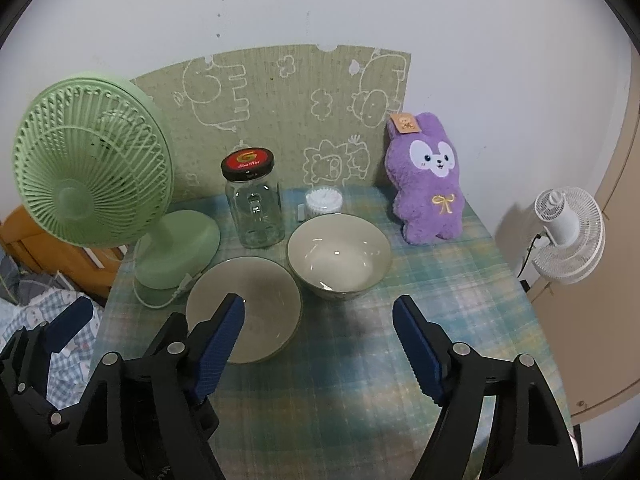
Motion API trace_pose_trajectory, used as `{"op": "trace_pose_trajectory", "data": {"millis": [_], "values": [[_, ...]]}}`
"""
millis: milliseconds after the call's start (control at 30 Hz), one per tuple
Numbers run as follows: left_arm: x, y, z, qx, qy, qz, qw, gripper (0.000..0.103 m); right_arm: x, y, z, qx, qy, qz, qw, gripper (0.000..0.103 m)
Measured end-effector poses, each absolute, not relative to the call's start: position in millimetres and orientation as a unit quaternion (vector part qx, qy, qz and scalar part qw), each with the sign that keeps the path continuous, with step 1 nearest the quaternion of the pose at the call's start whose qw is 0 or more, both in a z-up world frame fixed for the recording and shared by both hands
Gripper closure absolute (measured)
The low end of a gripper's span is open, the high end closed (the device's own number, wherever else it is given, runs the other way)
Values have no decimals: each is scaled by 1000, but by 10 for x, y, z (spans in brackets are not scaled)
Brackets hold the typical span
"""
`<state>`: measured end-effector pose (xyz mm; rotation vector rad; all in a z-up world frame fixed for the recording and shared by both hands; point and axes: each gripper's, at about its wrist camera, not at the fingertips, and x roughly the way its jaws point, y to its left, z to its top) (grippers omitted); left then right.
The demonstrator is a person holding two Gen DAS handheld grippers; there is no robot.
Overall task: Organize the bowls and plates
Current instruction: 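Move both tools toward the green-rimmed pale bowl beside the glass jar, then close both tools on the rim of the green-rimmed pale bowl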
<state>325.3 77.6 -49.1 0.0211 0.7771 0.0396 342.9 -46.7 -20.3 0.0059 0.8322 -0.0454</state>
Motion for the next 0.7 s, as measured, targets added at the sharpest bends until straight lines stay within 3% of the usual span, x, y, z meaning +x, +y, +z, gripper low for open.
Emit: {"op": "trace_pose_trajectory", "data": {"millis": [300, 367, 433, 700], "values": [[3514, 795, -812, 13, 389, 16, 921, 21, 3677, -422, -552, 8, 418, -37, 908, 30], [3554, 786, -874, 15, 392, 15, 920, 23, 3722, -420, -623, 10, 421, -38, 906, 35], [3586, 784, -936, 16, 393, 13, 919, 31, 3770, -419, -701, 14, 426, -40, 904, 37], [3730, 851, -1166, 6, 407, 23, 913, 44, 3922, -429, -954, 29, 443, -44, 895, 43]]}}
